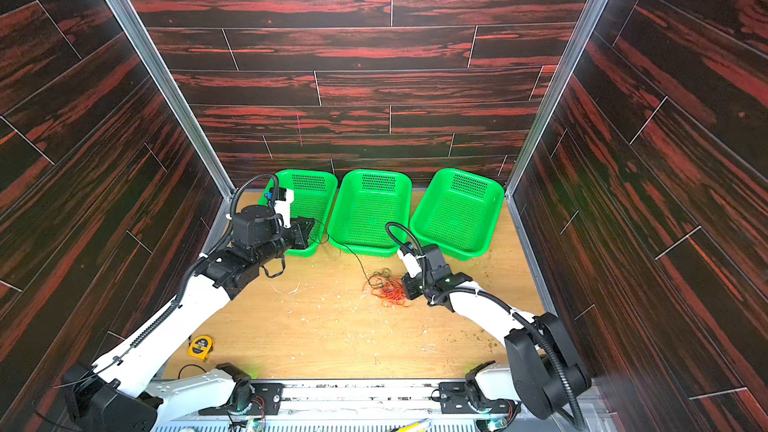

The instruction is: Untangle the cables

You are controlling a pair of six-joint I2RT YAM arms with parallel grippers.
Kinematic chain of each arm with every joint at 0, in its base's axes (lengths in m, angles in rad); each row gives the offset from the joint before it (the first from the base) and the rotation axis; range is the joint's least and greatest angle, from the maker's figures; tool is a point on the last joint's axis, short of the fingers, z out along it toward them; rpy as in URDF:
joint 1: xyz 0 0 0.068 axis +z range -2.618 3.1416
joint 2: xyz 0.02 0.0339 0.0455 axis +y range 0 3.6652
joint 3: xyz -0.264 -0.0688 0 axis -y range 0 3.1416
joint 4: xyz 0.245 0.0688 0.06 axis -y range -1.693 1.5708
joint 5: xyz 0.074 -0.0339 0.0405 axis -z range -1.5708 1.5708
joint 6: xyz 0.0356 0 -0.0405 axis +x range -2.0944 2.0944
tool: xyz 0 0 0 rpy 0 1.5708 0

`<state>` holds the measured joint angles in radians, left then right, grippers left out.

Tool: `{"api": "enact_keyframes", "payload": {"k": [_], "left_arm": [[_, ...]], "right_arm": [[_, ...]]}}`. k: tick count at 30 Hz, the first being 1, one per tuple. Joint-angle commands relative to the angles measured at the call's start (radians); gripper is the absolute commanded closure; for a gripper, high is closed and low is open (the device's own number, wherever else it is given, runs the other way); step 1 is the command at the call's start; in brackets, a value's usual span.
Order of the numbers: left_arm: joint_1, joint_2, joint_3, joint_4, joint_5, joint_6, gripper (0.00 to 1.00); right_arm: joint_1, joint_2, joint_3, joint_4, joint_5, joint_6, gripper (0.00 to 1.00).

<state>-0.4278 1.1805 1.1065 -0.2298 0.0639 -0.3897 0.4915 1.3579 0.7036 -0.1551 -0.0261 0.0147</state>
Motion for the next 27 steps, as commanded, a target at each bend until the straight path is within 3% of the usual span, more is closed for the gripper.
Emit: {"api": "enact_keyframes", "payload": {"k": [1,13,20,26,27], "left_arm": [[0.016,-0.042,0.073,-0.048,-0.016,0.049,1.0],[0.089,-0.06,0.188,-0.099,0.005,0.075,1.0],[0.101,-0.065,0.225,-0.121,0.022,0.086,1.0],[0.102,-0.064,0.24,-0.125,0.06,0.083,1.0],[0.103,-0.059,0.245,-0.122,0.091,0.074,1.0]], "right_arm": [[-0.027,0.024,0.021,-0.08,0.072,-0.009,1.0],[-0.145,0.097,0.036,-0.123,0.204,-0.043,1.0],[-0.171,0.124,0.043,-0.129,0.224,-0.053,1.0],[-0.176,0.078,0.048,-0.124,0.151,-0.094,0.99],[-0.176,0.054,0.045,-0.116,0.121,-0.096,0.94]]}}
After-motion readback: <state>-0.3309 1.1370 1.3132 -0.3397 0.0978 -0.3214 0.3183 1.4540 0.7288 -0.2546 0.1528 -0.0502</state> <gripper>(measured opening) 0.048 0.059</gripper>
